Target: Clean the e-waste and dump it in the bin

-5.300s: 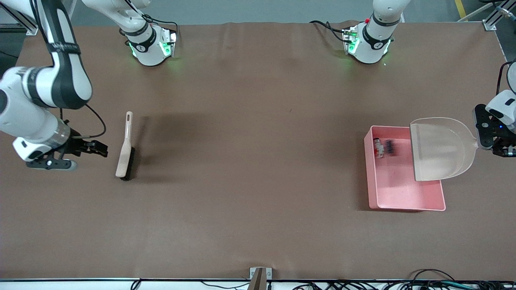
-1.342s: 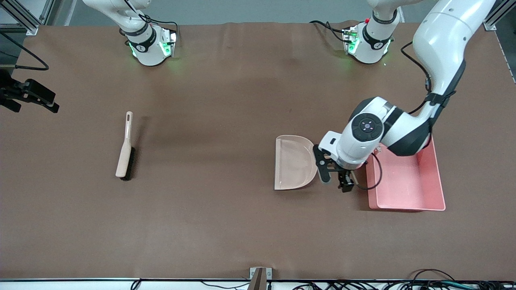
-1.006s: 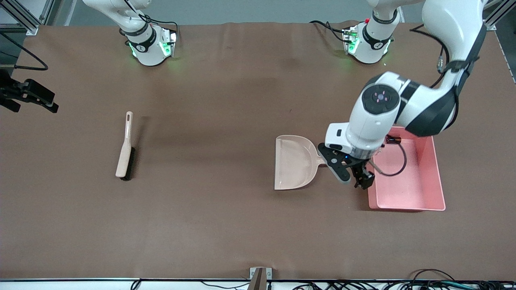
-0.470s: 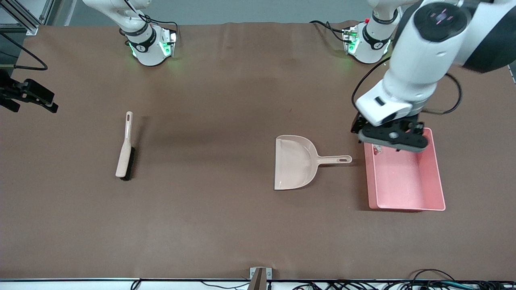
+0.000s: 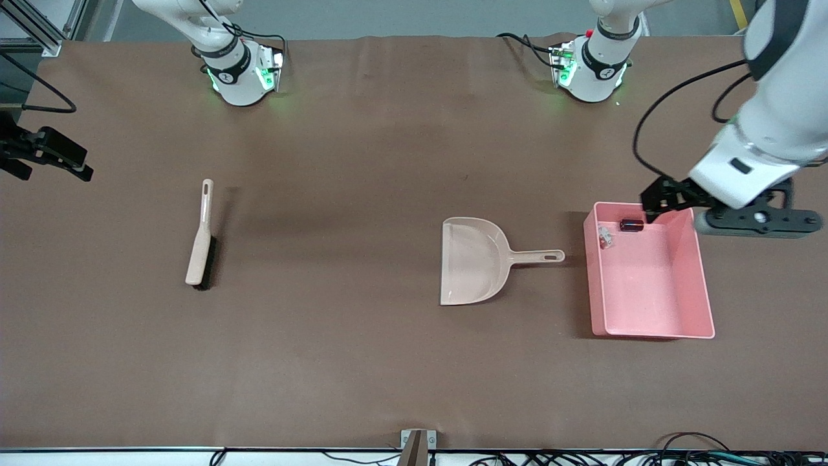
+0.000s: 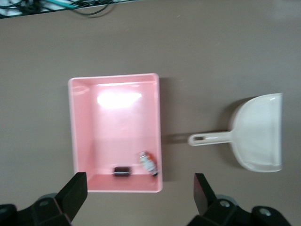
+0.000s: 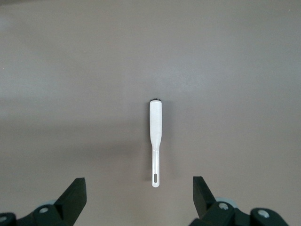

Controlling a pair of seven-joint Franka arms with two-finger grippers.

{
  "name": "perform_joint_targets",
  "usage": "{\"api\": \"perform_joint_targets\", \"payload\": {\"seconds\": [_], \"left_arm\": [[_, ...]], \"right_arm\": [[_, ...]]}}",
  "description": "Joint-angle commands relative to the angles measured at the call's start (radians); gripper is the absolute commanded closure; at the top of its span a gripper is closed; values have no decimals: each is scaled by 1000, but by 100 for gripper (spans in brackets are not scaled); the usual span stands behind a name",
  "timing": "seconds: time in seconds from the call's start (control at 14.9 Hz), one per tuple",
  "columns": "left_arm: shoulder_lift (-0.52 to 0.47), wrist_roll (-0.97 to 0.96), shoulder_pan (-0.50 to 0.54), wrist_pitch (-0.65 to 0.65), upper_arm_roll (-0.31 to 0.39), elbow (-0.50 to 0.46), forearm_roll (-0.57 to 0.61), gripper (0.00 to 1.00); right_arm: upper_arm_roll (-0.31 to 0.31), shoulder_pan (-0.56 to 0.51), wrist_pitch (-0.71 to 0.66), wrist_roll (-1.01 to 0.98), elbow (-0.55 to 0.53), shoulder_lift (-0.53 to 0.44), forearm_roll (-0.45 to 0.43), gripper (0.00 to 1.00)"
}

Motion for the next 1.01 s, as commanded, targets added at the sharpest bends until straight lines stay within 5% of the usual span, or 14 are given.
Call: {"api": "perform_joint_targets", "payload": {"seconds": [0.0, 0.47, 0.94], "left_arm": [[-60, 45, -163, -30, 189, -20, -53, 0], [-90, 52, -398, 37, 492, -78, -219, 0], [-99, 60, -417, -70, 540, -81, -219, 0]], "right_arm": [[9, -11, -11, 13, 5, -5, -3, 0], [9, -9, -11, 16, 5, -5, -3, 0], [9, -11, -11, 15, 5, -5, -3, 0]]}}
